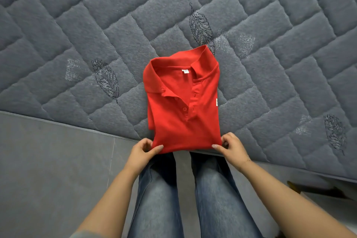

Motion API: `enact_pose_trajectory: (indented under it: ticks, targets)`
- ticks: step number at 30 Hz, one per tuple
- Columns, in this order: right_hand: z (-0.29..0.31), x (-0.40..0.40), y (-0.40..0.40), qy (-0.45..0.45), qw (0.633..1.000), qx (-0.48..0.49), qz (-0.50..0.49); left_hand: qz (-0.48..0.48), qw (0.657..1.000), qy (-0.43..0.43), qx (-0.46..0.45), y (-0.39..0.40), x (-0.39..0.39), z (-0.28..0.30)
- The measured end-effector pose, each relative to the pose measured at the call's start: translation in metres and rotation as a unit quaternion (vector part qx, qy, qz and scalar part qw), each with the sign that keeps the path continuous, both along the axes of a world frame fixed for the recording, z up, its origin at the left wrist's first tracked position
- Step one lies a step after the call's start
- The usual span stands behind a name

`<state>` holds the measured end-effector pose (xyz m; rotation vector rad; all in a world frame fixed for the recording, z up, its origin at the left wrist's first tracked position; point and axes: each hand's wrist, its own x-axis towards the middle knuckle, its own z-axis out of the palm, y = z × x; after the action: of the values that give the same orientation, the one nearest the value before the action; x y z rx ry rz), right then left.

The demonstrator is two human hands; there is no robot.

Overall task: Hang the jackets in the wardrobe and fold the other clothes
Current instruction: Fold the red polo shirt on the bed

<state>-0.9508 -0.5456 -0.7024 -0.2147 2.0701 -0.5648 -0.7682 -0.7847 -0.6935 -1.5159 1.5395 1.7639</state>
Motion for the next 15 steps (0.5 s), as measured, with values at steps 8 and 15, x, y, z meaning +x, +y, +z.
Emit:
enact_pose_trajectory:
  ticks: [8, 15]
  targets:
    - [-0.004, -0.014, -0.037, -0.107, 0.955, -0.098, -0.257, 0.086, 0.995, 0.023, -0.041, 0.014, -0.005, -0.006]
    - [-0.004, -0.014, -0.027, -0.122, 0.947, -0.086, -0.284, 0.042, 0.996, -0.028, -0.070, 0.010, -0.002, -0.004]
